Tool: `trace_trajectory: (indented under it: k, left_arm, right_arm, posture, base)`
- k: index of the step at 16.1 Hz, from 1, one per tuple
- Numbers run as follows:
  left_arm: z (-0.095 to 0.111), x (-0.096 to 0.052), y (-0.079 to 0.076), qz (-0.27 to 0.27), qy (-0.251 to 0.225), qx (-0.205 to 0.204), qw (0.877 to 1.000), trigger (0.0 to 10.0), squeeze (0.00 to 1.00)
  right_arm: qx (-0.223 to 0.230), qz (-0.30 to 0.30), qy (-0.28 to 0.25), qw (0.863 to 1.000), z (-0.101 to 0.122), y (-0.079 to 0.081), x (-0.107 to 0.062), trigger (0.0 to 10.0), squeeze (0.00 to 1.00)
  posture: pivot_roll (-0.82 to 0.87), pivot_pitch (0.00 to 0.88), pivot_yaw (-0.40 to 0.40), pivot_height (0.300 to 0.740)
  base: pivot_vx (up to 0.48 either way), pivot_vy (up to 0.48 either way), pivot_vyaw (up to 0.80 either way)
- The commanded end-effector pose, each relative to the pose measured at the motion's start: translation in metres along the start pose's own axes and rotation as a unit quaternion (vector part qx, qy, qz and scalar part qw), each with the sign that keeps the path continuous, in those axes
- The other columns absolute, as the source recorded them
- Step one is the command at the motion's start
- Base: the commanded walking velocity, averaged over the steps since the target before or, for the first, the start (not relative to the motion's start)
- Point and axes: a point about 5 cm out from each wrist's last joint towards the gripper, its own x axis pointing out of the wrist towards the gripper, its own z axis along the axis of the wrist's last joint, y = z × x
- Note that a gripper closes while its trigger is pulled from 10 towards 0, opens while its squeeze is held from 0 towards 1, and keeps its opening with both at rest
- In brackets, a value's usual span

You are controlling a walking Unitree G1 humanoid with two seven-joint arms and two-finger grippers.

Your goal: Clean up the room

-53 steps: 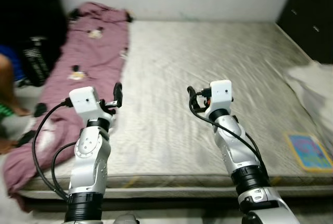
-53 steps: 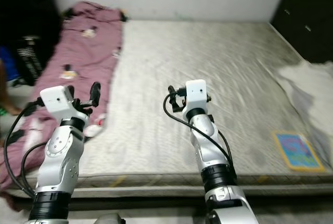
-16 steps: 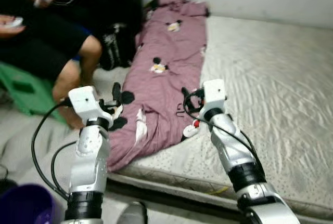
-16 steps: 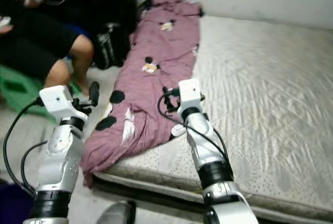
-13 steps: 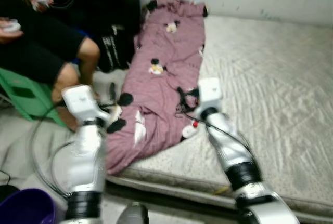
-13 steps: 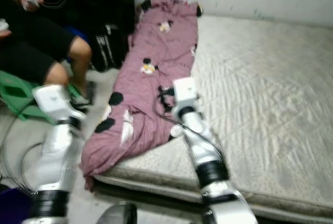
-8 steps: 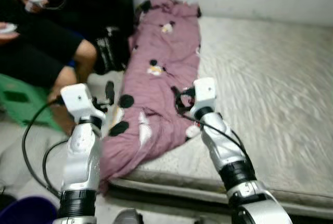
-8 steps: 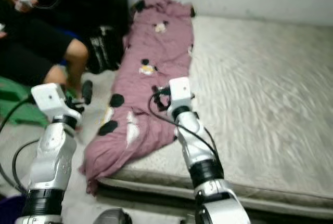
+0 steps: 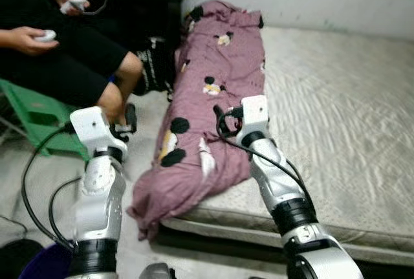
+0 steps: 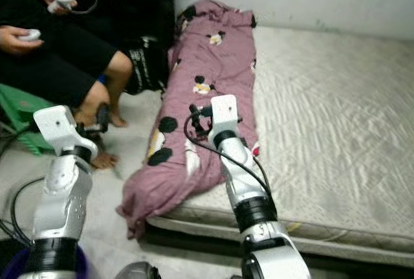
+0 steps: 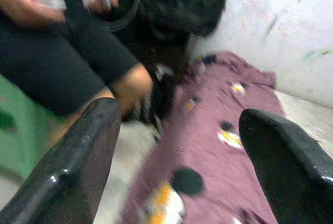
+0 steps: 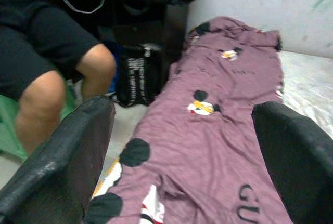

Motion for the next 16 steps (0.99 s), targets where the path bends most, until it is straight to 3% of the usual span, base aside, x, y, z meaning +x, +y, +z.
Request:
trace_trajectory:
  k: [1,2,4,9,11,16]
  left_arm:
    - [0.0008,-0.0013,-0.0053,-0.023,0.012,-0.030,0.999,10.0,0.00]
    - [0.0011,-0.0036,0.0008,-0.016,-0.001,0.020,1.000,10.0,0.00]
    - [-0.0024,-0.0042,0.0041,0.002,0.010,0.019,1.000,10.0,0.00]
    - [-0.0010,-0.0029,-0.0011,-0.017,0.008,0.011,1.000,10.0,0.00]
    - [0.0008,-0.0024,-0.0019,-0.021,0.000,0.026,0.999,10.0,0.00]
    - [0.0017,-0.0037,-0.0051,-0.032,-0.005,0.033,0.999,10.0,0.00]
  right_arm:
    - [0.001,-0.017,0.007,1.000,-0.0027,-0.0118,-0.0014,10.0,0.00]
    - [0.002,-0.017,0.008,1.000,-0.0028,-0.0119,-0.0013,10.0,0.00]
    - [0.003,-0.018,0.009,1.000,-0.0029,-0.0120,-0.0011,10.0,0.00]
    - [0.005,-0.020,0.013,1.000,-0.0038,-0.0120,-0.0005,10.0,0.00]
    - [0.006,-0.021,0.012,1.000,-0.0037,-0.0122,-0.0006,10.0,0.00]
    - [0.008,-0.021,0.011,1.000,-0.0039,-0.0118,-0.0009,10.0,0.00]
  posture:
    - [0.07,0.011,0.006,0.740]
    - [0.07,0.011,0.006,0.740]
    - [0.07,0.012,0.007,0.740]
    - [0.07,0.013,0.008,0.740]
    - [0.07,0.013,0.008,0.740]
    - [0.07,0.013,0.011,0.740]
  base:
    - [0.000,0.000,-0.80]
    - [0.000,0.000,-0.80]
    - [0.000,0.000,-0.70]
    - [0.000,0.000,-0.68]
    - [0.000,0.480,-0.71]
    - [0.000,0.060,0.00]
